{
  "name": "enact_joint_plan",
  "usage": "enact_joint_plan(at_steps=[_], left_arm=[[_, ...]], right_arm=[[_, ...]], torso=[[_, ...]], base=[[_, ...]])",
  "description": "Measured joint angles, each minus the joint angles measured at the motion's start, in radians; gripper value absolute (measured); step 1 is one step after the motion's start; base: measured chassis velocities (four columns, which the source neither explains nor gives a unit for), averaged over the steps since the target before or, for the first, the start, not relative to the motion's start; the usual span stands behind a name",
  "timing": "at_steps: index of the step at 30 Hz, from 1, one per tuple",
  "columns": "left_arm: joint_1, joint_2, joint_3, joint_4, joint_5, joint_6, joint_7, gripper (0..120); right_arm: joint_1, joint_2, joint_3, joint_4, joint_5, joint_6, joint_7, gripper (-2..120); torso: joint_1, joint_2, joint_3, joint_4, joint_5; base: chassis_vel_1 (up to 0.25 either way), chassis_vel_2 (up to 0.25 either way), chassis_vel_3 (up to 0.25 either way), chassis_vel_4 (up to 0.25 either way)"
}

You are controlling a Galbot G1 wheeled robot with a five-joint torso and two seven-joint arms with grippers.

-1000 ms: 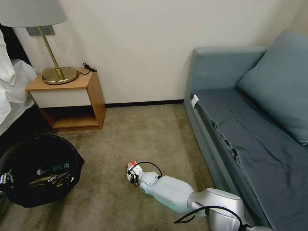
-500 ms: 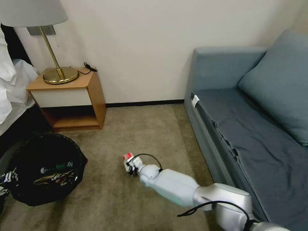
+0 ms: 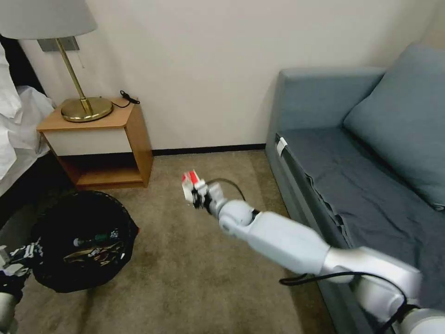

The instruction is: Pick up the trash bin, then pick up the garbage on the floor and place it into the trash bin.

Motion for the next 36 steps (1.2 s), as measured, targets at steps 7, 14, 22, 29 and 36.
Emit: enact_joint_plan(at_steps=[7,14,22,29,36], left_arm=[[-0.009,0.006,0.045,-0.001,-0.005,0.008,-0.003,4],[-0.016,-0.004,0.097,-0.021,-0.021,0.024,-0.014,4],[-0.017,-0.024,0.14,-0.045,-0.026,0.043,-0.017,4],[-0.01,-0.047,0.177,-0.057,-0.036,0.059,-0.015,4],[0.0,-0.042,0.169,-0.066,-0.059,0.073,-0.018,4]], right_arm=[[0.117,-0.118,-0.022,0.253,0.08,0.01,-0.007,0],[0.215,-0.114,-0.136,0.39,0.108,0.04,0.004,0],[0.262,-0.018,-0.275,0.434,0.109,0.126,-0.029,0],[0.26,0.041,-0.359,0.425,0.097,0.128,-0.021,0],[0.196,0.023,-0.399,0.388,0.055,0.125,-0.013,0]], torso=[[0.0,0.0,0.0,-0.0002,-0.0001],[0.0,0.0,0.0,-0.0002,-0.0003],[0.0,0.0,0.0,0.0,-0.0003],[0.0,0.0,0.0,0.0,-0.0005],[0.0,0.0,0.0,-0.0002,-0.0003]], base=[[0.0,0.0,0.0,0.0],[0.0,0.0,0.0,0.0],[0.0,0.0,0.0,0.0],[0.0,0.0,0.0,0.0],[0.0,0.0,0.0,0.0]])
